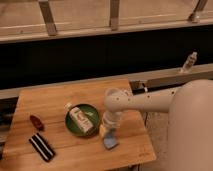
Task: Place the white sponge in the ceramic cup
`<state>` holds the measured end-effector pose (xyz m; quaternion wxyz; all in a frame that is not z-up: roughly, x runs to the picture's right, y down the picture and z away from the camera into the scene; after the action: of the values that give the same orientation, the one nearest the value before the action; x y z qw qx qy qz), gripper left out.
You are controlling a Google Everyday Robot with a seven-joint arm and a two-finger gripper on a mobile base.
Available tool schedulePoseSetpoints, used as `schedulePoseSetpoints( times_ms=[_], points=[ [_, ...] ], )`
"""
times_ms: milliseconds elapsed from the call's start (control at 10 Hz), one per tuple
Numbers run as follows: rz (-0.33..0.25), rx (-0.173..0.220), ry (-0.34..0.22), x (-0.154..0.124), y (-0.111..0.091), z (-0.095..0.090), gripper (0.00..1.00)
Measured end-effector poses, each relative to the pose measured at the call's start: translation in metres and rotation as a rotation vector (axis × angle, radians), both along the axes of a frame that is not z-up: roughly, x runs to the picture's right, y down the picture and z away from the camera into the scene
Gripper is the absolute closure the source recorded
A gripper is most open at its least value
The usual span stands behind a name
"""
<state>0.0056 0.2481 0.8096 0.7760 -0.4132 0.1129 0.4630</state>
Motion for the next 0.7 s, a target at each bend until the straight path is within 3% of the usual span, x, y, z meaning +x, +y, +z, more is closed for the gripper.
schedulePoseSetpoints(
  times_ms=[200, 300, 600, 700],
  points=[
    [0.0, -0.002, -0.001, 0.0, -0.001, -0.002, 0.92],
    [-0.001, -0.002, -0.003, -0.001, -0.001, -0.002, 0.97],
    [0.012, 0.016, -0.042, -0.011, 0.001, -0.008, 1.0],
    [0.034, 0.044, -0.061, -0.014, -0.005, -0.017, 1.0]
  ],
)
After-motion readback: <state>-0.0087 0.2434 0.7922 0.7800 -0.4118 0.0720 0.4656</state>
